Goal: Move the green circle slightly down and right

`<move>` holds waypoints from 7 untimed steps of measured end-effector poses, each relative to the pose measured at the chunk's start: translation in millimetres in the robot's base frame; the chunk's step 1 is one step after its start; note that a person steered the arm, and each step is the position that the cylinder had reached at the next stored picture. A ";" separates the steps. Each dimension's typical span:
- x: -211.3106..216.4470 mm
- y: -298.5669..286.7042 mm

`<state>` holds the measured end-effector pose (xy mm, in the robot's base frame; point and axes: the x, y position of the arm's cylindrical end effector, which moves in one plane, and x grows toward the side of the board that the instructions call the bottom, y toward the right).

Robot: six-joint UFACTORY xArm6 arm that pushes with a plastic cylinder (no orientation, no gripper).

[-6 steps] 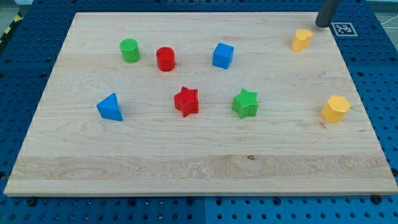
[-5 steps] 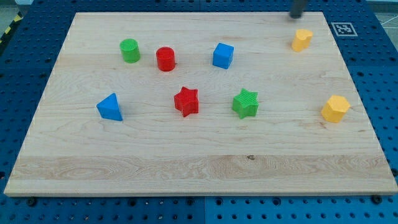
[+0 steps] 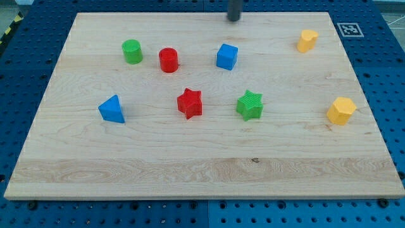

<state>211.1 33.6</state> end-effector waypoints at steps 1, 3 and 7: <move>3.0 -19.2; 15.3 -82.5; 119.1 -217.2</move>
<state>330.2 -183.6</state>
